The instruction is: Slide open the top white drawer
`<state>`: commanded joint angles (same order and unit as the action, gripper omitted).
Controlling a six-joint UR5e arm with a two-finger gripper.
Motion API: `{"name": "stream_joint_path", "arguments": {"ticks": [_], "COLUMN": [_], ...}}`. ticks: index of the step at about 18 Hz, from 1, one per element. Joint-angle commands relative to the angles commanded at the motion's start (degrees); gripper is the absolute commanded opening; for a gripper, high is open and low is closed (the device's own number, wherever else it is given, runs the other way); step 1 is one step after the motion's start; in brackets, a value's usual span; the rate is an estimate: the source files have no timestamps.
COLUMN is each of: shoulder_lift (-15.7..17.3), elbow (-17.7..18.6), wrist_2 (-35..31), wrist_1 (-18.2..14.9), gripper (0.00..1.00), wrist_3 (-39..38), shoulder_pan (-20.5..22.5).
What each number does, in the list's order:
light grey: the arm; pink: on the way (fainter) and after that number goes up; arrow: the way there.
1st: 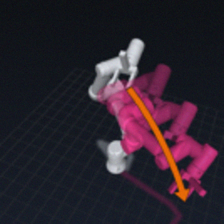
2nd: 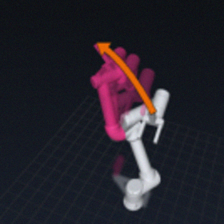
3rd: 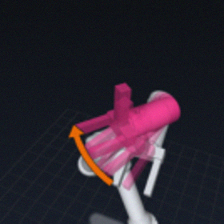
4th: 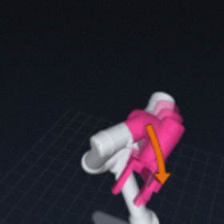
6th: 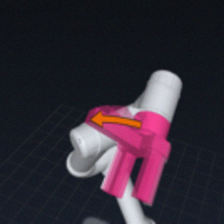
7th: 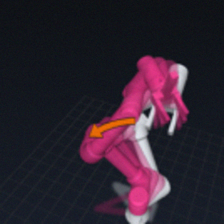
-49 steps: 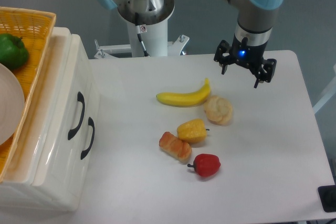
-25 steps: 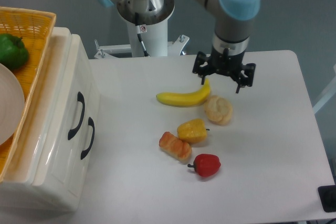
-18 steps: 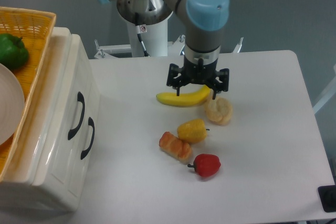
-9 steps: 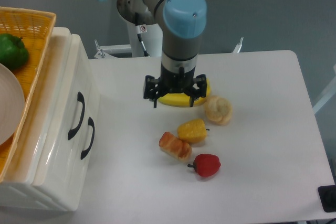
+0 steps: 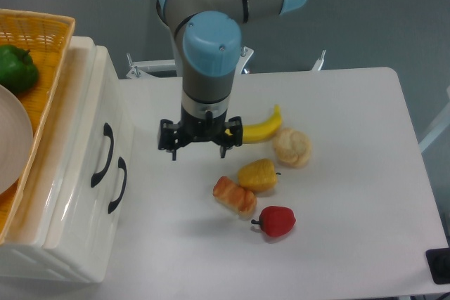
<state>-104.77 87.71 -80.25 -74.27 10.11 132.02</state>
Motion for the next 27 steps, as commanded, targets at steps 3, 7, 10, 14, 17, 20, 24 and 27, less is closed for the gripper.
{"name": "stream_joint_path", "arguments": {"ticks": [3,7,10,14,17,20,24,27], "shoulder_lift": [-0.17,-0.88,-0.97,-0.7,-0.53,-0.44,-0.7,-0.97], "elbow": [-0.35,-1.05,-1.49,-1.49,-1.41,-1.32,-0.88,-0.79], "wrist_2": [0.0,0.09,1.49,2.64,4.21,4.83,5.01,5.45], "wrist_1": [-0.18,0.0,0.0,0.35,0.35,0.35,0.35,0.26], "gripper": [1.0,1.0,1.0,1.0,1.0,1.0,1.0,1.0], "wrist_3": [0.61,2.72,4.56,8.35,8.0,7.12,5.37,4.66], "shoulder_pan": [-1.58,-3.51,-4.05,-4.05,-4.22,-4.31,-5.63,-6.07]}}
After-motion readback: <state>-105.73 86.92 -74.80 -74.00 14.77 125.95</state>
